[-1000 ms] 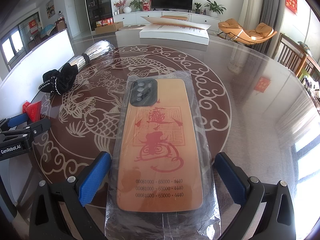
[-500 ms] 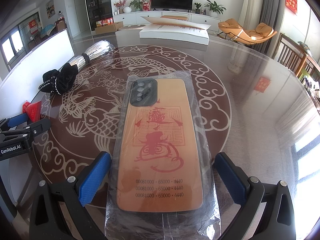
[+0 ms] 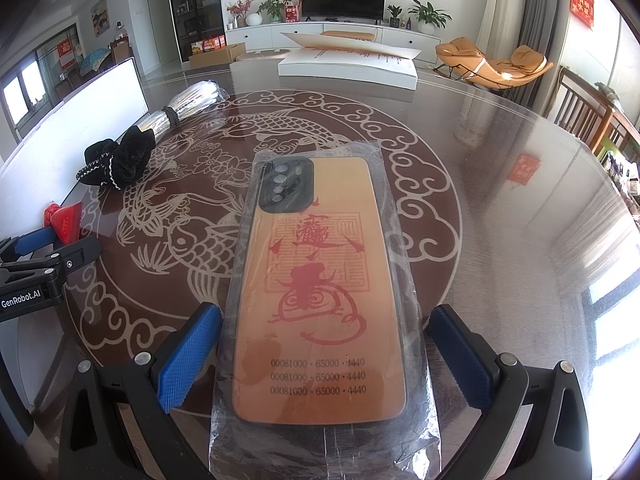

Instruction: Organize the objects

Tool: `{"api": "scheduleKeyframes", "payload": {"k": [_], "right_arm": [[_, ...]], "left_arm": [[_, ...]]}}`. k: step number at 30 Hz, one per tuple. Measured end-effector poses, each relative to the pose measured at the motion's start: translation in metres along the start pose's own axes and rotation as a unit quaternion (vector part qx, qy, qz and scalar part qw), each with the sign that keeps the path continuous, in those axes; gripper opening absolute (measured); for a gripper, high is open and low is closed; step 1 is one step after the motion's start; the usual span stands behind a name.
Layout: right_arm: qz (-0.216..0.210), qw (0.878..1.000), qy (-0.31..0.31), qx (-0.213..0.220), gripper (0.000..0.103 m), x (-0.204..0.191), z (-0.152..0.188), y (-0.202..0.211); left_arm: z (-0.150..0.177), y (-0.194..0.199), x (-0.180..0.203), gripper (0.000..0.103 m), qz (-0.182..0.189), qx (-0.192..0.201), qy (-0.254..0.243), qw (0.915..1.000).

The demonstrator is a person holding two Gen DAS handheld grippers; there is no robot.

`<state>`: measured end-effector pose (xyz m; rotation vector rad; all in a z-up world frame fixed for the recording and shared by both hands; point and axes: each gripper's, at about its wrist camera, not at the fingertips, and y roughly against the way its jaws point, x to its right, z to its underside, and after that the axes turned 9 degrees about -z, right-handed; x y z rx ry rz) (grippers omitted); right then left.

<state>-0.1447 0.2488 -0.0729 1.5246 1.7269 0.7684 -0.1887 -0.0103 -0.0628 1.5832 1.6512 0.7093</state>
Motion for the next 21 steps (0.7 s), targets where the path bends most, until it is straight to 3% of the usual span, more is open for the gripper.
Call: {"api": "scheduleKeyframes", "payload": {"k": [21], "right_arm": [[-0.003, 1.000, -0.001, 0.000, 0.103, 0.0011, -0.0017, -0.0019]], "left_arm": [[0.0000, 0.0005, -0.0007, 0.103, 0.000, 0.000, 0.000, 1.0000]]}}
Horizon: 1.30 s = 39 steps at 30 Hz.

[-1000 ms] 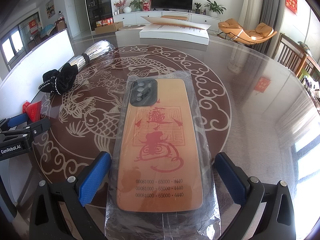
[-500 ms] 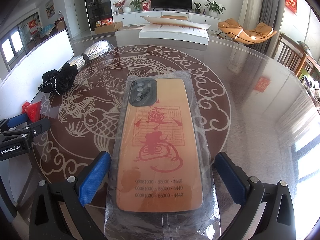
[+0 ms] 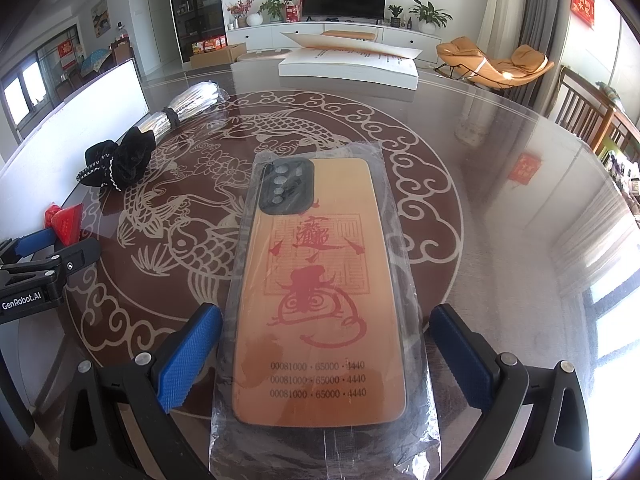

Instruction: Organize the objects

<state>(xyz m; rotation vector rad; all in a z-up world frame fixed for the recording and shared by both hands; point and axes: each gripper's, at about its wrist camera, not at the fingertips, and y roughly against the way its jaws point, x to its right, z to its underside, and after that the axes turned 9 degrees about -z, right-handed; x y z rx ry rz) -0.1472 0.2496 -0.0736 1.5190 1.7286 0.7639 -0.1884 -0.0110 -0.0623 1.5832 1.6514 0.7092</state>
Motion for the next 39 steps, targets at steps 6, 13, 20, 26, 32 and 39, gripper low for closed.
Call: {"api": "scheduleKeyframes", "payload": {"k": [6, 13, 20, 26, 32, 39], "right_arm": [[0.001, 1.000, 0.000, 0.000, 0.103, 0.000, -0.001, -0.001], [0.001, 1.000, 0.000, 0.000, 0.103, 0.000, -0.001, -0.001], [-0.024, 0.997, 0.029, -0.072, 0.103, 0.001, -0.016, -0.008], [-0.043, 0.987, 0.057, -0.147, 0.103, -0.010, -0.050, -0.034], [-0.059, 0.988, 0.083, -0.119, 0.079, -0.014, -0.040, -0.020], [-0.063, 0.988, 0.091, -0.108, 0.078, -0.001, 0.015, 0.022]], "left_arm": [[0.000, 0.000, 0.000, 0.103, 0.000, 0.000, 0.000, 1.0000], [0.001, 0.000, -0.001, 0.103, 0.001, -0.002, -0.001, 1.0000], [0.040, 0.030, -0.011, 0.103, 0.019, -0.052, -0.039, 0.9977], [0.024, 0.041, -0.025, 0.103, 0.050, -0.036, 0.048, 0.9970], [-0.021, 0.036, -0.002, 0.103, -0.009, 0.017, 0.021, 0.9996], [-0.041, 0.000, 0.026, 0.103, 0.021, -0.009, -0.060, 0.9979]]}}
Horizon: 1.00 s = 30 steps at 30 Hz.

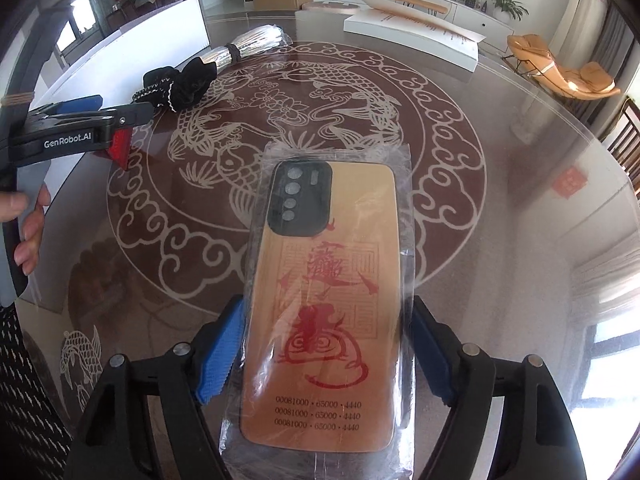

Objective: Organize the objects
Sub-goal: 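Grasp the red string-tied pouch with the left tool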

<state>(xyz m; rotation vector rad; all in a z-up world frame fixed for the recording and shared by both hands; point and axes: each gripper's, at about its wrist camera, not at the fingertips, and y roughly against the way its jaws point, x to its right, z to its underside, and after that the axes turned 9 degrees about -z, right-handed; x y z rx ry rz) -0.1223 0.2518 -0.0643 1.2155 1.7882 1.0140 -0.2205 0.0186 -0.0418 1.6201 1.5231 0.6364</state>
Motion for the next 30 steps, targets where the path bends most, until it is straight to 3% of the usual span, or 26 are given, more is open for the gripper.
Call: {"api": "scheduleKeyframes", "payload": {"k": [3, 6, 8, 12, 13, 16, 19, 25, 30], "right_arm": [[-0.002, 1.000, -0.009, 0.001, 0.078, 0.002, 0.023, 0.012], [-0.005, 1.000, -0.015, -0.001, 0.078, 0.008, 0.046, 0.024], [-0.001, 1.000, -0.011, -0.004, 0.078, 0.010, 0.058, 0.031], [-0.007, 1.000, -0.002, -0.024, 0.084, 0.010, 0.067, 0.035], [-0.007, 1.000, 0.003, -0.027, 0.085, 0.010, 0.068, 0.033], [-0.005, 1.000, 0.004, -0.028, 0.091, 0.011, 0.064, 0.029], [-0.004, 1.000, -0.004, -0.027, 0.093, 0.011, 0.062, 0.027], [-0.014, 0.999, -0.008, -0.037, 0.093, 0.012, 0.059, 0.029], [-0.019, 0.997, 0.025, -0.064, 0.094, 0.009, 0.041, 0.019]], "left_arm": [[0.031, 0.007, 0.035, 0.103, 0.086, -0.025, -0.070, 0.9935], [0.075, 0.041, 0.062, 0.103, 0.096, -0.005, -0.139, 0.9857], [0.093, 0.057, 0.056, 0.103, 0.099, -0.006, -0.122, 0.9877], [0.096, 0.079, 0.018, 0.103, 0.094, 0.004, -0.023, 0.9953], [0.089, 0.081, 0.012, 0.103, 0.074, 0.015, -0.013, 0.9971], [0.059, 0.076, -0.002, 0.103, -0.031, 0.040, 0.002, 0.9987], [0.036, 0.042, -0.017, 0.103, -0.063, 0.007, 0.012, 0.9979], [0.037, -0.005, -0.036, 0.103, 0.004, -0.074, 0.054, 0.9958], [0.042, -0.005, -0.035, 0.103, -0.007, -0.083, 0.035, 0.9959]]}}
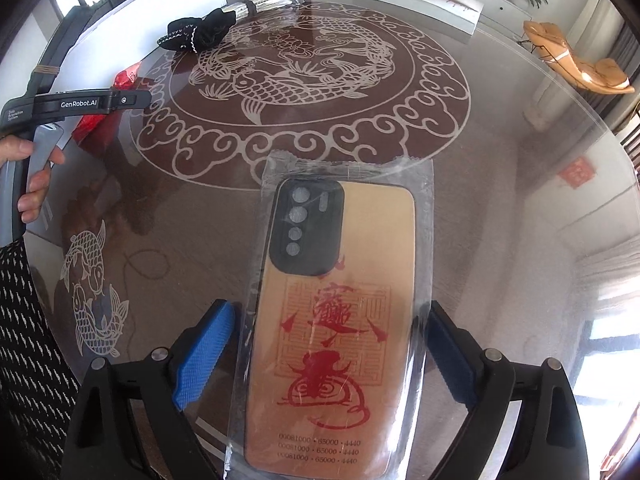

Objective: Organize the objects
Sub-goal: 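Grasp the red string-tied pouch with the left tool, then carry the red pouch and phone case into the enclosure and open both tools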

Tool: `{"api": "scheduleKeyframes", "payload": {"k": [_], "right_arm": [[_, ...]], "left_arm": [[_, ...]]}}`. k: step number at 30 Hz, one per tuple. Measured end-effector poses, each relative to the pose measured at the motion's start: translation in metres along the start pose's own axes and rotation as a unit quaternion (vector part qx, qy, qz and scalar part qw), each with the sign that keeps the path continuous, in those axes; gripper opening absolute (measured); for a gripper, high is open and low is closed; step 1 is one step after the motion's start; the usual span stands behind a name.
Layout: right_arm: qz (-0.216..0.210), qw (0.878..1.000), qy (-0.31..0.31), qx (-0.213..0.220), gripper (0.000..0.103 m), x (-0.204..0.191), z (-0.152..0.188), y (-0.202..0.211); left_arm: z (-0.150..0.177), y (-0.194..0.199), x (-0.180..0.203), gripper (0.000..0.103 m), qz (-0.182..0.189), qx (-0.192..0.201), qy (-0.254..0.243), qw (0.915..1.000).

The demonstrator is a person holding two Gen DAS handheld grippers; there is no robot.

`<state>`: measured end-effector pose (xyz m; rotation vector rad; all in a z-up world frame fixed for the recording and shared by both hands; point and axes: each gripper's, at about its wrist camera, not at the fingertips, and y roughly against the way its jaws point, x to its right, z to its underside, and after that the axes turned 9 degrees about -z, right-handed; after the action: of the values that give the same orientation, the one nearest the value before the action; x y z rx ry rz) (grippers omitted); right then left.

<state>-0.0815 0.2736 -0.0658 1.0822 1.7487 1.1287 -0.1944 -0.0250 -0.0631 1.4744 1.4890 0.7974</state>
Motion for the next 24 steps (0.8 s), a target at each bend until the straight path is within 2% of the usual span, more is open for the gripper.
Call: {"api": "scheduleKeyframes", "payload": {"k": [1, 2, 3, 5, 6, 8, 12, 17, 20, 24], "right_arm": [[-0.007, 1.000, 0.006, -0.001, 0.093, 0.000, -0.002, 0.000], [-0.005, 1.000, 0.010, 0.000, 0.086, 0.000, -0.004, 0.001], [-0.001, 1.000, 0.015, -0.001, 0.076, 0.001, -0.005, 0.004], [-0.016, 1.000, 0.004, -0.002, 0.076, 0.005, -0.005, 0.009], [-0.017, 1.000, 0.001, 0.001, 0.076, 0.006, -0.004, 0.012], [-0.018, 1.000, -0.002, 0.015, 0.076, 0.005, -0.005, 0.023], [-0.058, 0.996, -0.017, 0.064, 0.076, -0.003, -0.018, 0.064], [-0.110, 0.986, 0.005, 0.129, 0.076, -0.047, -0.074, 0.109], [-0.164, 0.972, 0.022, 0.164, 0.076, -0.095, -0.126, 0.121], [-0.253, 0.948, 0.045, 0.188, 0.076, -0.180, -0.192, 0.118]], "left_arm": [[0.002, 0.001, 0.000, 0.103, 0.002, -0.002, -0.010, 0.9999], [0.005, 0.004, 0.000, 0.096, 0.002, 0.004, -0.014, 0.9999], [0.008, 0.012, -0.002, 0.060, 0.002, 0.023, -0.014, 0.9996], [0.010, 0.021, -0.008, 0.019, 0.002, 0.032, -0.004, 0.9995], [0.013, 0.023, -0.011, 0.019, 0.017, 0.035, 0.005, 0.9992], [0.019, 0.033, -0.014, 0.019, 0.016, 0.056, 0.014, 0.9982], [0.030, 0.074, -0.021, 0.019, 0.044, 0.101, 0.026, 0.9936], [0.033, 0.152, -0.059, 0.019, 0.074, 0.171, 0.063, 0.9805], [0.030, 0.183, -0.104, 0.019, 0.051, 0.188, 0.075, 0.9779], [0.028, 0.184, -0.181, 0.019, -0.008, 0.167, 0.114, 0.9793]]}}
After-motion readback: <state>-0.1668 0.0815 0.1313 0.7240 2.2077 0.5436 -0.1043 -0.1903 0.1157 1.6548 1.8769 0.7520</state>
